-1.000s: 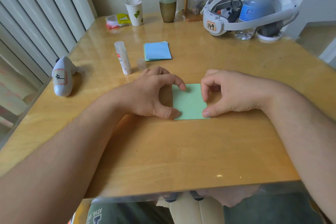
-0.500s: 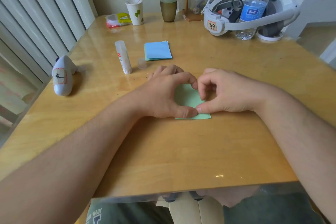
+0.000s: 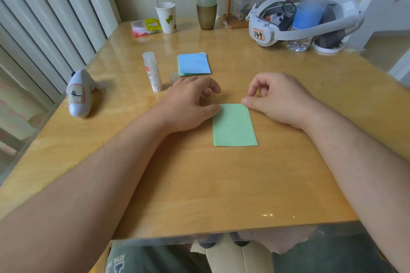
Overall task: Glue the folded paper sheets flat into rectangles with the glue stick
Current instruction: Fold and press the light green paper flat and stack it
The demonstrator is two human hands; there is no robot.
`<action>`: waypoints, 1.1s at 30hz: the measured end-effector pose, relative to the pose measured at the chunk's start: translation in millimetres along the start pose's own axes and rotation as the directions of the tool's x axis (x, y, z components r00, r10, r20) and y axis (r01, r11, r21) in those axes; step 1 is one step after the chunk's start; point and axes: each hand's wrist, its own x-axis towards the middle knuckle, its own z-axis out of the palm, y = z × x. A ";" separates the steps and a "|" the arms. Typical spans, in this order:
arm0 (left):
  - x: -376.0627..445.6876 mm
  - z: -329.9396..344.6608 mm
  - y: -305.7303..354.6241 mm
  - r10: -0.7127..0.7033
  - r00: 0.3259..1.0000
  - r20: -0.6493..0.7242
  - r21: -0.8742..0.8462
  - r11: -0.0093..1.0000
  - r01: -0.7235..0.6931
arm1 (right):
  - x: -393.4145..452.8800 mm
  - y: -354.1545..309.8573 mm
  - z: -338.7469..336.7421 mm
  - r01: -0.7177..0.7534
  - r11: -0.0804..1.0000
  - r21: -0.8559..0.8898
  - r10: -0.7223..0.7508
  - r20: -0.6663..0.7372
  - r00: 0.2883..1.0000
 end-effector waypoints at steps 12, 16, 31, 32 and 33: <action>3.2 -1.7 0.6 0.018 0.999 0.040 0.010 1.000 -0.019 | 7.0 -6.8 4.7 -0.043 0.998 -0.051 0.041 -0.041 0.998; -2.8 -13.9 0.1 0.009 0.989 0.147 -0.070 0.998 0.002 | 8.2 1.2 3.5 -0.072 0.990 0.121 0.081 -0.064 0.995; -25.7 -20.6 6.0 0.188 0.935 0.301 -0.145 0.978 -0.149 | 4.2 3.5 6.9 -0.058 0.992 0.111 0.067 -0.082 0.994; -25.3 -20.0 5.5 0.188 0.936 0.297 -0.141 0.978 -0.152 | 4.2 3.6 7.0 -0.058 0.992 0.112 0.068 -0.082 0.994; -24.9 -19.8 5.1 0.190 0.936 0.296 -0.142 0.978 -0.154 | 4.3 3.8 7.0 -0.060 0.992 0.113 0.069 -0.082 0.994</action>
